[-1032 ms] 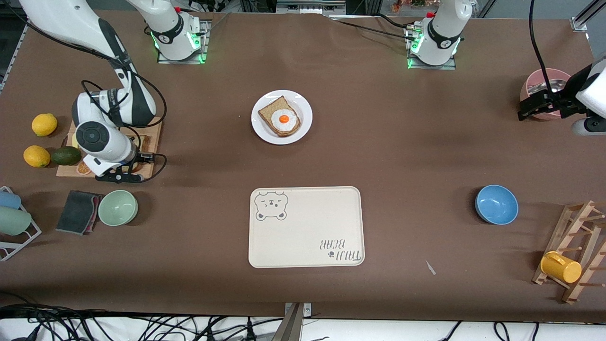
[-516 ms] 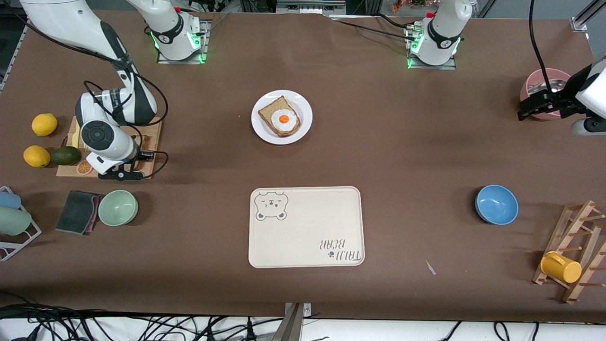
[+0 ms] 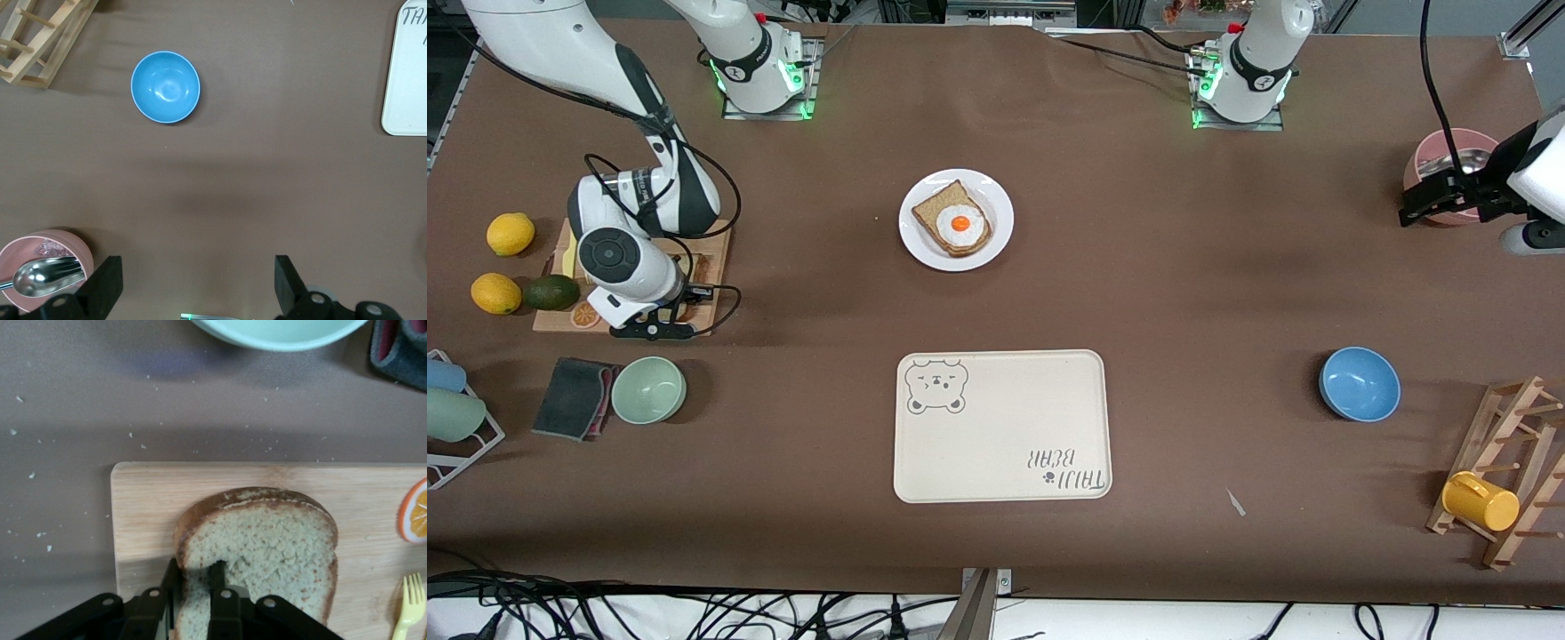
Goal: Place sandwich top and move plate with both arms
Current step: 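Grasp the bread slice with the right gripper and lift it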
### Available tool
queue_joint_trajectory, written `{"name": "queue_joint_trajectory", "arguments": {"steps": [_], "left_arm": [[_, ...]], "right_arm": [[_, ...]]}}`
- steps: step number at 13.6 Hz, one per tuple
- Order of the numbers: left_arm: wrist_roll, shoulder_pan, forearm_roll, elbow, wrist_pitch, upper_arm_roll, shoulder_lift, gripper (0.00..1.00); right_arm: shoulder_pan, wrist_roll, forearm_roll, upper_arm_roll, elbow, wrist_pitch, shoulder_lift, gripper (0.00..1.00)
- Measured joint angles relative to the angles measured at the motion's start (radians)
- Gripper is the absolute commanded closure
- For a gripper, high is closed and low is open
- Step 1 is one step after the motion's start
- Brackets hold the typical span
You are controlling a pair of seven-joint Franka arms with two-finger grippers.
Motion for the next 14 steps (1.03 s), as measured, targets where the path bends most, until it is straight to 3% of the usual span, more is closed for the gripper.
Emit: {"name": "queue_joint_trajectory", "arguments": {"steps": [9,14], "left_arm": [[0.0,0.0,0.0,-0.001,0.0,0.0,0.001,0.0],[0.0,0.0,0.0,-0.001,0.0,0.0,0.002,0.0]], "right_arm": [[0.0,0.0,-0.001,0.0,0.008,-0.01,0.0,1.0],[0.011,0.0,-0.001,0.01,0.097,-0.114,0.004,1.0]]}}
